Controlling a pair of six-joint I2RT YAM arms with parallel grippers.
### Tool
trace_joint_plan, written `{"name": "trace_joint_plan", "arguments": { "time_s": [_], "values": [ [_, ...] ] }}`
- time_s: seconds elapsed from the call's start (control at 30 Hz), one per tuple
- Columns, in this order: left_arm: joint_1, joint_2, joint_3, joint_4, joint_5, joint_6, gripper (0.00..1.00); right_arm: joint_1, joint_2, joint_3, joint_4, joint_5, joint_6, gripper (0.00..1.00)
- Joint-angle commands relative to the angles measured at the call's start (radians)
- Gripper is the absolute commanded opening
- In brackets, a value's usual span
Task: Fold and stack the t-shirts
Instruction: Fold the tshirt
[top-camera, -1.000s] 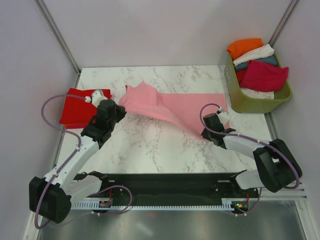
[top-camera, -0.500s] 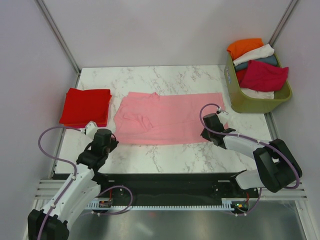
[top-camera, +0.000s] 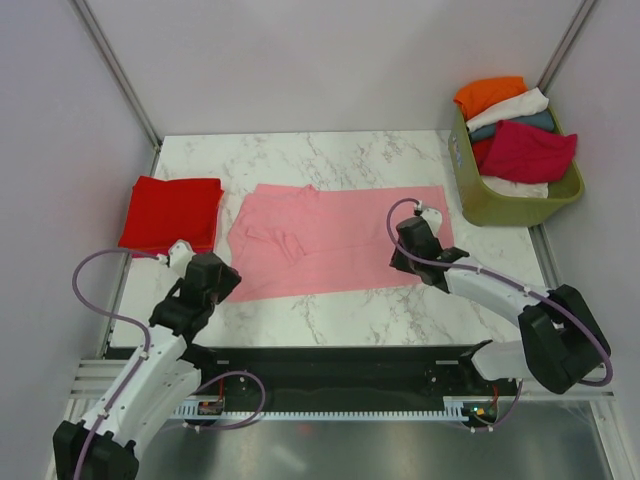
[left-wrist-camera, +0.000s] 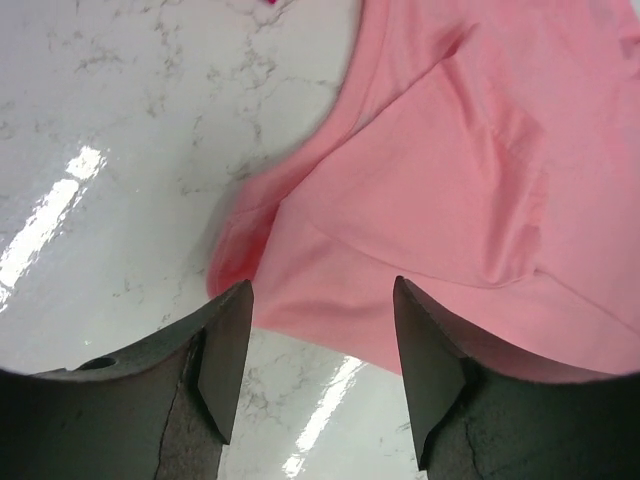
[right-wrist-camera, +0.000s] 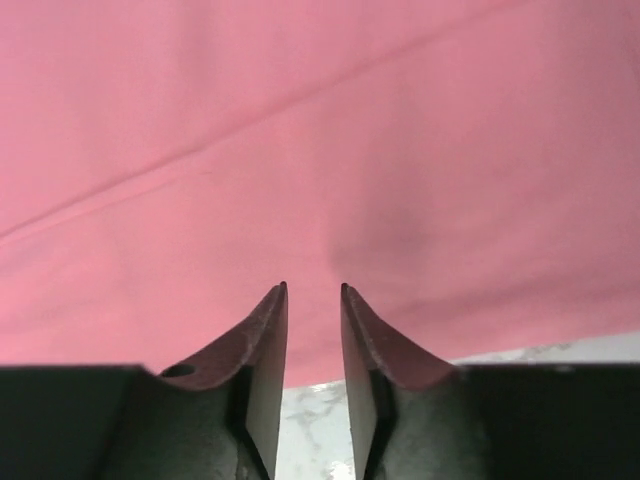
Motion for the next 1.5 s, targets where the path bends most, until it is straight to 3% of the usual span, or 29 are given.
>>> {"name": "trace_joint_plan", "arguments": {
  "time_s": [0.0,0.2,0.47,0.73,1.33,1.47],
  "values": [
    [0.003,0.026,0.114,-0.001,-0.037,0.077,0.66,0.046,0.003,0.127,0.02,-0.054,-0.12,0.37],
    [0.005,0.187,0.205,0.147,0.075,0.206,0.64,0.123,0.216,0.346,0.04,-0.26,-0.179,0.38],
    [0.015,0.471,0.307,0.265,0.161,0.209,0.62,0.209,0.521,0.627,0.044,-0.305,-0.168,0.38],
    [0.071,0.724,0.366,0.359,0.27,0.156,0.6,0.247,0.726,0.834,0.034,-0.364,-0.167,0.39],
    [0.101,0.925,0.419,0.39,0.27,0.094,0.56,0.249,0.901,1.023,0.0,-0.407,-0.17,0.38],
    [0.103,0.956,0.423,0.391,0.271,0.09,0.55,0.249,0.921,1.038,0.0,-0.417,-0.163,0.34]
  ]
}}
